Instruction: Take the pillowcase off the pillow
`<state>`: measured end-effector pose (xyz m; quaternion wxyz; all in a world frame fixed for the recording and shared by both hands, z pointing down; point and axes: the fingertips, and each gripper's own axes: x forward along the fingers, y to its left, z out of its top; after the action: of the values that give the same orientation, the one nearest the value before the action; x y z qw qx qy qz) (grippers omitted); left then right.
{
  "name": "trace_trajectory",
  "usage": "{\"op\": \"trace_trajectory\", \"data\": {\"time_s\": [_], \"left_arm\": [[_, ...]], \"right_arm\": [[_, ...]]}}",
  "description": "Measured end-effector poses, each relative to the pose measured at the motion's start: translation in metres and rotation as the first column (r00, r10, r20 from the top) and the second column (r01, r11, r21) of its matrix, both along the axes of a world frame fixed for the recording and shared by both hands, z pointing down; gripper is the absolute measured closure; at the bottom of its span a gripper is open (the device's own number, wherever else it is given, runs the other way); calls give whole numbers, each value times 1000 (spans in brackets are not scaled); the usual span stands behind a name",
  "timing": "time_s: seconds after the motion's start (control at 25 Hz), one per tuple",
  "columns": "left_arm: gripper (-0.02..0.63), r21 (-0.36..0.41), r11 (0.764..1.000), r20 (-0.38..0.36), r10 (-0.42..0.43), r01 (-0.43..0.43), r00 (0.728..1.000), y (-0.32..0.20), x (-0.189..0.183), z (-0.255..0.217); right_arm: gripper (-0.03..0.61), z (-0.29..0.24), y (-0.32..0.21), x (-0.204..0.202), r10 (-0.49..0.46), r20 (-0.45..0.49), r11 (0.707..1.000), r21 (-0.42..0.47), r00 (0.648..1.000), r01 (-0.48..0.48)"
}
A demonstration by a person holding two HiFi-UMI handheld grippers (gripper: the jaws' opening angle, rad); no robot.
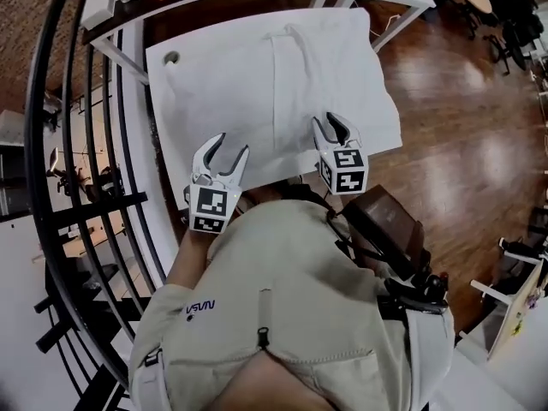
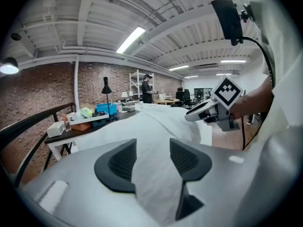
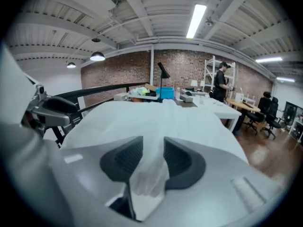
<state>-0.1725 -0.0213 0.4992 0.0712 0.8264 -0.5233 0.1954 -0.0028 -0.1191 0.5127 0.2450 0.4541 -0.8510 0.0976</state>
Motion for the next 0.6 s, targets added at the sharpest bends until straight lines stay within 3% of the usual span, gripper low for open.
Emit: {"op": "trace_trajectory", "data": {"time_s": [0.2,0.36,0.48,0.52,0.6], "left_arm": [[379,-117,989,39,92,-87,995,17,25,50],[384,-192,980,174,92,-58,980,9,27,95],[505,-188,982,165,65,-33,984,-2,24,92],[542,-174,984,151,50,-23,987,-4,22,85],[594,-130,992,132,18,0,991,-8,16,66]], "right_arm": [[406,39,53,-8,12,-70,996,-84,997,-18],[387,60,68,-16,-18,-96,990,-143,995,4],[388,75,63,-22,-28,-116,986,-164,993,8],[399,75,58,-22,-21,-128,988,-154,992,1],[562,67,48,-18,-2,-148,993,-114,989,-15]]}}
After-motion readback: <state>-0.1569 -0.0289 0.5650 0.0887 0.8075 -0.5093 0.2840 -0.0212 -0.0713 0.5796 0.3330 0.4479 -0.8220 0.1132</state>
